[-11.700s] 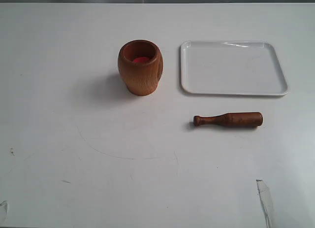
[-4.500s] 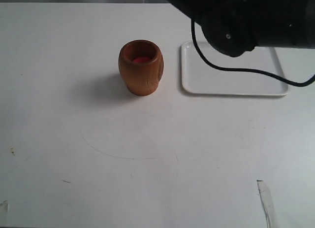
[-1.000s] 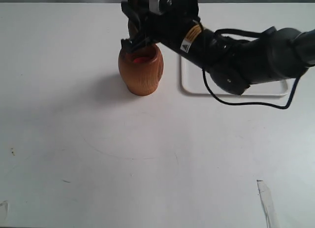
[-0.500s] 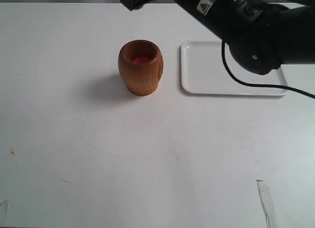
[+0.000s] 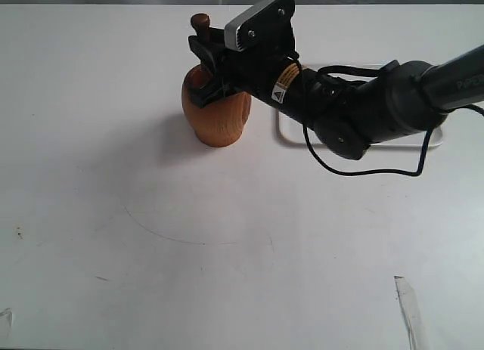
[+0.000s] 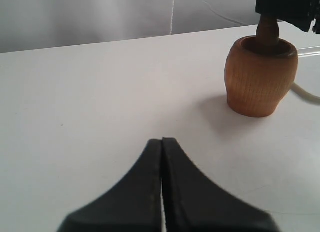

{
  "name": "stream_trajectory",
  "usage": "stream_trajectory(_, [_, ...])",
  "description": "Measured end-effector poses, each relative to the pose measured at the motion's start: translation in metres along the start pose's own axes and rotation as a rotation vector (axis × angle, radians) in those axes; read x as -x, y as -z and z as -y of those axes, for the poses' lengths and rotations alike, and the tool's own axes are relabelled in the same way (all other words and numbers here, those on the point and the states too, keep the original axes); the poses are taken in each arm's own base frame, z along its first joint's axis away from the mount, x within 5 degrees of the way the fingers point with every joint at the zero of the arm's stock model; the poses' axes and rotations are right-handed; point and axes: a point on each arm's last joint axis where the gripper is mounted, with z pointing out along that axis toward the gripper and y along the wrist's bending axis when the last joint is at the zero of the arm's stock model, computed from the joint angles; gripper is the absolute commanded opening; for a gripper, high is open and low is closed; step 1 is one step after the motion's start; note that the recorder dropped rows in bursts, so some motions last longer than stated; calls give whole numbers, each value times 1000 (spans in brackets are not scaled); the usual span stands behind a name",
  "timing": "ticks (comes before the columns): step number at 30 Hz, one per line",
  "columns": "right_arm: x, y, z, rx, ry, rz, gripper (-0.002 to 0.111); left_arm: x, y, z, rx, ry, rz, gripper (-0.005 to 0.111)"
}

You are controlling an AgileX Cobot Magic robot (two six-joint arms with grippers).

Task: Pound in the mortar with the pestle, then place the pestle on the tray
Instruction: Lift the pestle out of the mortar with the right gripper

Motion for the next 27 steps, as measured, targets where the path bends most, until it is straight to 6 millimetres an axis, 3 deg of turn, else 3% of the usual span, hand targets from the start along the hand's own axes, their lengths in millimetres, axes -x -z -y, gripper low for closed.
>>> stream_trajectory(3, [1,0,0,2,2,-1,0,0,0,0,0,0,0,0])
stream_trajectory(7, [17,4,0,-2,15,8,0,0,0,0,0,0,0,0])
stream_trajectory(9, [35,7,0,-5,25,46,0,0,0,0,0,0,0,0])
stream_trajectory(14, [102,30,-2,-24,92,167,0,0,0,0,0,0,0,0])
stream_trajectory(19, [144,57,0,-108,283,102,0,0,0,0,0,0,0,0])
stream_trajectory(23, [157,76,11,-218,386,-25,0,0,0,0,0,0,0,0])
stream_trajectory(27, [155,87,31,-306,384,-130,0,0,0,0,0,0,0,0])
